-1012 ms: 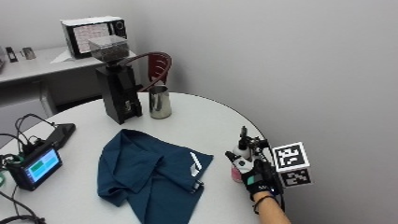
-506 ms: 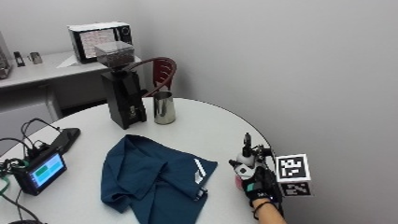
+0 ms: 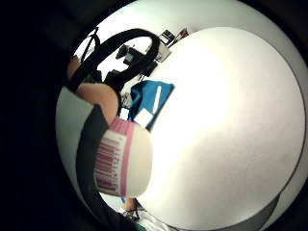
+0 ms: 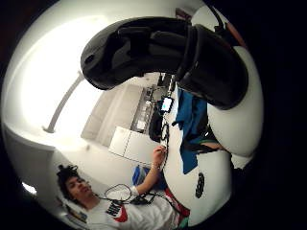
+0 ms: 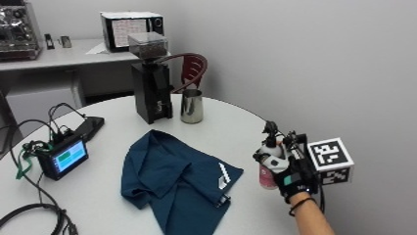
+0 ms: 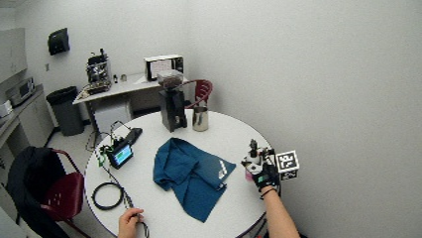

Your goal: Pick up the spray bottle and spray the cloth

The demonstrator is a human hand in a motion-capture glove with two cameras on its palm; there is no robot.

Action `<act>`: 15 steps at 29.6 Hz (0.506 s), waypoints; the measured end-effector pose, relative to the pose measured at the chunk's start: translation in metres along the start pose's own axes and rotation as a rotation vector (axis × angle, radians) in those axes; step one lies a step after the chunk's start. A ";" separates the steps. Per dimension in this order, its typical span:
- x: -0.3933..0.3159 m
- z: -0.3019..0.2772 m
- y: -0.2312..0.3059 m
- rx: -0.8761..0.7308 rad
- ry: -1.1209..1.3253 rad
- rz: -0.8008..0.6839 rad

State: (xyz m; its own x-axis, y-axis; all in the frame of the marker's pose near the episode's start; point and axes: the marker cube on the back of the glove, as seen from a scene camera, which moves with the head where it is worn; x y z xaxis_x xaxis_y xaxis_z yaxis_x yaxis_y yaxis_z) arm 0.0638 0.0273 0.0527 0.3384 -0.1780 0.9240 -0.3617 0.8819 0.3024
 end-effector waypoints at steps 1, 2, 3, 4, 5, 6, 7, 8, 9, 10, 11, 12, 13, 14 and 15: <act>-0.010 -0.006 -0.004 -0.024 -0.007 -0.011; -0.019 -0.012 -0.008 -0.051 -0.010 -0.022; -0.029 -0.017 -0.011 -0.080 -0.007 -0.029; -0.038 -0.020 -0.013 -0.111 0.002 -0.033; -0.047 -0.022 -0.014 -0.144 0.017 -0.030; -0.056 -0.022 -0.014 -0.176 0.036 -0.022; -0.064 -0.020 -0.013 -0.207 0.058 -0.012; -0.071 -0.016 -0.012 -0.237 0.079 -0.001; -0.077 -0.011 -0.011 -0.266 0.099 0.008; -0.081 -0.005 -0.010 -0.295 0.119 0.015; -0.083 0.003 -0.010 -0.323 0.139 0.024; -0.083 0.011 -0.009 -0.351 0.161 0.036; -0.079 0.019 -0.009 -0.377 0.184 0.050; -0.072 0.026 -0.007 -0.402 0.206 0.066; -0.063 0.033 -0.006 -0.425 0.225 0.082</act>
State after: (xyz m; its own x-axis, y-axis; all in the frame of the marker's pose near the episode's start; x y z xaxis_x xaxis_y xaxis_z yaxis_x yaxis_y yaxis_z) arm 0.0164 0.0193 0.0007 0.5204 -0.0431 0.8529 -0.0243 0.9976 0.0652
